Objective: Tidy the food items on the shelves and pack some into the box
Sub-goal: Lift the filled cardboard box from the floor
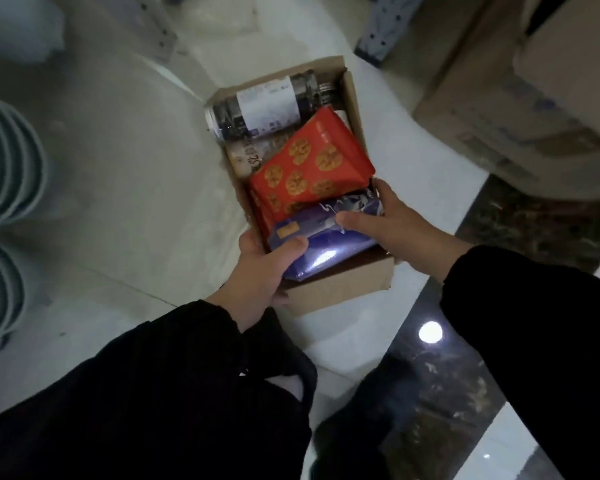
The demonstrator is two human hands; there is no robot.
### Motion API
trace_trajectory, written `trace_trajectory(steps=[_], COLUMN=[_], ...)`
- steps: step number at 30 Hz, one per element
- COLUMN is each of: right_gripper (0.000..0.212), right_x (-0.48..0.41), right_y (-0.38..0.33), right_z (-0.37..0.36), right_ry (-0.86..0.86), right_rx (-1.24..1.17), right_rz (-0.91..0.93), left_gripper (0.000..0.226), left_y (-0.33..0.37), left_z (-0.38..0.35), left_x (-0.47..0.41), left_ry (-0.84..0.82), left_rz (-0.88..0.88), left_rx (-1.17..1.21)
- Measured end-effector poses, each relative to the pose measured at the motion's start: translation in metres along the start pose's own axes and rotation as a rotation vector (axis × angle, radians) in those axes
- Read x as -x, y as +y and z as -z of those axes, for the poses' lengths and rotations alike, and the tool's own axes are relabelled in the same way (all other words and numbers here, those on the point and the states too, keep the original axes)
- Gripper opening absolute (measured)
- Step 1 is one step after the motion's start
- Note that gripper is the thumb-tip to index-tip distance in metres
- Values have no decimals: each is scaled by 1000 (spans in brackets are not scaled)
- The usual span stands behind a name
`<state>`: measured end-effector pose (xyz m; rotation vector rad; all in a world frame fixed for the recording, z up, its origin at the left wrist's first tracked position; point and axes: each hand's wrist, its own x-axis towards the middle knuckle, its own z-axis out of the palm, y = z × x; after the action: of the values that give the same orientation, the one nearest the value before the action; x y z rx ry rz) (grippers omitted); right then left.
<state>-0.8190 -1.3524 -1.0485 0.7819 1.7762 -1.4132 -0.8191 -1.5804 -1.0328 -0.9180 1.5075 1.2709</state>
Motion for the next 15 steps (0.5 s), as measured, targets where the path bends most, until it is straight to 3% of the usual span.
trace_trajectory(steps=[8,12,15], right_gripper=[94,83,87], right_x=[53,92,121], right_y=[94,149,191], right_z=[-2,-8,-17], right_ry=[138,196,318], right_rx=[-145,-278,-415], right_rz=[-58,-125,-154], left_gripper=[75,65,56], left_y=[-55,-80,-92], left_z=[-33,-53,-77], left_x=[13,24,32], left_ry=[-66,-115,-148], left_rz=[11,0,-57], left_rx=[-153,-325,-476])
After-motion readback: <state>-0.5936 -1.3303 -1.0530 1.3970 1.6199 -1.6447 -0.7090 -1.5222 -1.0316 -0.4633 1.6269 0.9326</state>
